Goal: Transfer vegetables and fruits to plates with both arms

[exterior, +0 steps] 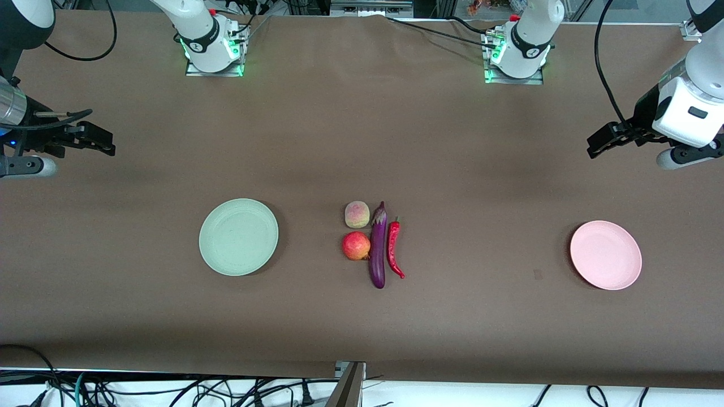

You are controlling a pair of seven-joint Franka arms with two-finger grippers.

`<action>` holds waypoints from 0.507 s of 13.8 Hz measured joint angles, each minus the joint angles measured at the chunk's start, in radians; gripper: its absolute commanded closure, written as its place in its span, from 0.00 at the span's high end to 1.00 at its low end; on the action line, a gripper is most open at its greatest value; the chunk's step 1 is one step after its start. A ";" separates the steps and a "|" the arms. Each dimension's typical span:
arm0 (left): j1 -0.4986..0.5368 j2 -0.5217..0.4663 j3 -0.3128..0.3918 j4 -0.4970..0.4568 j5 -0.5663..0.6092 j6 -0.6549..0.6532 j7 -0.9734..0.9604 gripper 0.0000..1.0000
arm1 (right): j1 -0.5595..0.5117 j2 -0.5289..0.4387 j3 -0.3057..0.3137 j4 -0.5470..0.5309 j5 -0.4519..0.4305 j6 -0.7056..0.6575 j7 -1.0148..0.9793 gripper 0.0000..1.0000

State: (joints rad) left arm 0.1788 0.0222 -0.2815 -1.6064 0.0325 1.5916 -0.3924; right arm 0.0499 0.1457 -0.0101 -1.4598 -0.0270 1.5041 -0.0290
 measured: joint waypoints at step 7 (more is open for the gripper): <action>0.000 0.000 0.000 0.000 0.000 0.000 0.000 1.00 | 0.000 0.013 0.000 0.000 0.000 0.009 0.000 1.00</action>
State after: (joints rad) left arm 0.1787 0.0221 -0.2816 -1.6064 0.0325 1.5916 -0.3923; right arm 0.0499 0.1588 -0.0101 -1.4598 -0.0270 1.5136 -0.0290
